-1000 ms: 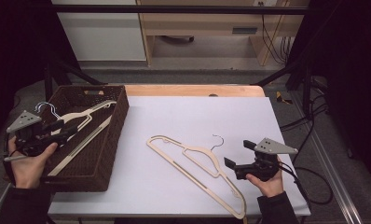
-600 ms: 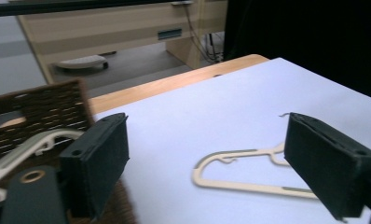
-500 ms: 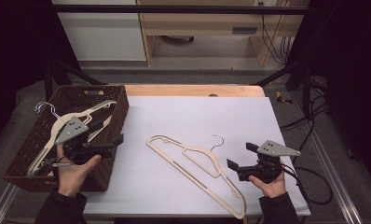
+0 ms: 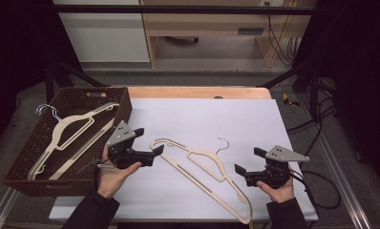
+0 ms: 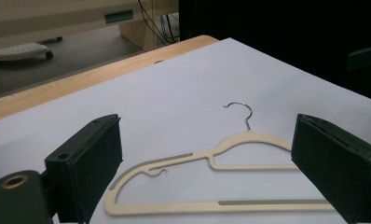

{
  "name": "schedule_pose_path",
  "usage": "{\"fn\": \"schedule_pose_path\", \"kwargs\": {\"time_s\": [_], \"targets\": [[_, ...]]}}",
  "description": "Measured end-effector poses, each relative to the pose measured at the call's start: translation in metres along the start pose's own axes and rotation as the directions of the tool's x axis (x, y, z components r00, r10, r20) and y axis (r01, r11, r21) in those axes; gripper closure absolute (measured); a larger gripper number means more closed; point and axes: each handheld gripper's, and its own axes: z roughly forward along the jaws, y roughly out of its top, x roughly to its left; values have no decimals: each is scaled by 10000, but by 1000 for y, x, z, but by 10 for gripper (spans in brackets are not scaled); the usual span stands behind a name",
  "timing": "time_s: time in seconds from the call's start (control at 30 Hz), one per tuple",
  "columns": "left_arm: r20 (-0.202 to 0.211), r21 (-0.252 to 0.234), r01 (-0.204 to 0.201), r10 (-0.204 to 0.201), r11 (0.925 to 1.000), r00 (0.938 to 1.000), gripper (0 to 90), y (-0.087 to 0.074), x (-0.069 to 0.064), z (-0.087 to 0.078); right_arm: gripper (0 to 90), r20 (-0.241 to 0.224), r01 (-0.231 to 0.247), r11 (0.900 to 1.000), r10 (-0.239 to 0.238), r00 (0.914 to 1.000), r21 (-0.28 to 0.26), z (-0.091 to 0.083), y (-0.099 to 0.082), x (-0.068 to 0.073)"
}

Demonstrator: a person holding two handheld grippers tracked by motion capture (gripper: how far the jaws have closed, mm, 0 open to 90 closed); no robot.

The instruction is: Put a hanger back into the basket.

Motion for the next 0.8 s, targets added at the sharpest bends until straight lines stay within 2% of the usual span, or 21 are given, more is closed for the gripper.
{"fn": "schedule_pose_path", "kwargs": {"time_s": [0.27,0.37,0.47,0.5,0.53,0.73,0.77,0.8], "targets": [[629,301,-85,66,9995,9980,89,4,-18,37,50,50,-103,9999,102,9999,112,-2,-6,-2],[724,325,-111,87,9994,9973,96,6,-22,45,55,-24,-156,9998,157,9999,93,-4,-9,-1],[866,431,-109,72,9990,9962,99,7,-28,59,58,-54,-201,9997,201,9998,151,-5,-11,-2],[976,574,-241,184,9981,9951,106,8,-31,67,58,-35,-189,9996,190,9998,186,-4,-12,-2],[976,574,-241,184,9981,9951,108,8,-31,67,58,-35,-189,9996,190,9998,186,-4,-12,-2],[1220,799,-261,162,9965,9924,123,10,-38,90,63,-62,-179,9996,180,9998,229,-3,-14,-3],[1254,878,-320,208,9956,9919,128,10,-40,98,66,-84,-190,9994,193,9998,298,-2,-15,-2],[1254,878,-320,208,9956,9919,130,10,-40,98,67,-84,-137,9993,140,9999,340,-1,-15,-2]]}}
